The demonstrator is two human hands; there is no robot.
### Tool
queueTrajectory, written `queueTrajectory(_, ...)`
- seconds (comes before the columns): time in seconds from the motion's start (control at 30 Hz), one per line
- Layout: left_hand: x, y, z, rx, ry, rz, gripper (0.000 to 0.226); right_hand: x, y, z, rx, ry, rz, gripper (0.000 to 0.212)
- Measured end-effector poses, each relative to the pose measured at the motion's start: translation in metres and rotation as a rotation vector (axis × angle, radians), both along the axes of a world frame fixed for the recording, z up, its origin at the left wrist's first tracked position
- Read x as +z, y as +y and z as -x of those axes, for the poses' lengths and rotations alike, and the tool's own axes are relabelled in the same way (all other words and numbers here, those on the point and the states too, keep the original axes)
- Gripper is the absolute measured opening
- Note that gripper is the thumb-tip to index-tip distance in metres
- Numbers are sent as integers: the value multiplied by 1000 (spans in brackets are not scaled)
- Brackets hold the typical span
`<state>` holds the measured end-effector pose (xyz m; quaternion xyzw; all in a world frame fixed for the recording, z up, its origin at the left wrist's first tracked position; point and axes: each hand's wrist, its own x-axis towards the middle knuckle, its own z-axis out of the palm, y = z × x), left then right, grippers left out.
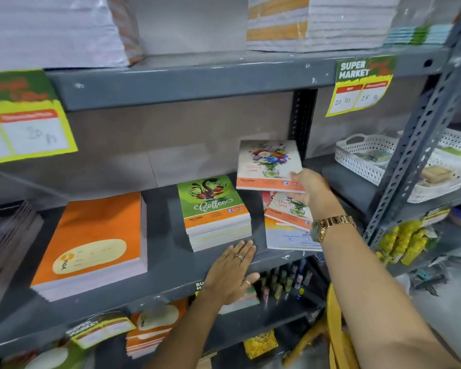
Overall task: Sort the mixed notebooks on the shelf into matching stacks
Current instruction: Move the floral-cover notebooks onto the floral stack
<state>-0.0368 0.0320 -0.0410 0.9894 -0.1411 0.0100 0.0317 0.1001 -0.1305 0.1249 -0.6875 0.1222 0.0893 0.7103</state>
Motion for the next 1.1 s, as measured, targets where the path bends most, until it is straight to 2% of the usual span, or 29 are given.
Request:
queueTrajectory(0.2, 1, 36, 24, 18, 13, -20, 68, -4, 58, 32, 198, 104, -96, 25)
queueTrajectory(0.33, 4, 42, 31, 47, 24, 17, 68, -16, 90, 37, 253, 117, 21, 23)
queueTrajectory(0.43, 4, 43, 31, 48, 40, 27, 69, -29, 104, 33, 262, 107, 218, 5)
queueTrajectory(0.47, 3, 43, 31, 47, 42, 25, 70, -34, 107, 31, 253, 42, 365, 7)
queueTrajectory(0.53, 3, 42, 31, 45, 41, 18, 71, -38, 109, 31, 233, -102, 648, 26)
queueTrajectory(0.63, 3, 41, 29, 40, 51, 12, 72, -33, 104, 30, 220, -197, 899, 34)
queueTrajectory(0.77, 7, 31, 20, 1, 46, 42, 72, -26, 76, 17, 66, -239, 972, 42)
queueTrajectory(0.87, 9, 16, 11, -48, 35, 102, 70, -33, 40, 11, -60, -164, 1000, 34)
queueTrajectory(0.97, 11, 0, 1, -83, 32, 138, 69, -48, 1, 4, -11, -7, 1039, 39)
queueTrajectory(1.1, 12, -12, -14, -117, 21, 113, 69, -60, -29, 0, 119, 159, 1051, 62)
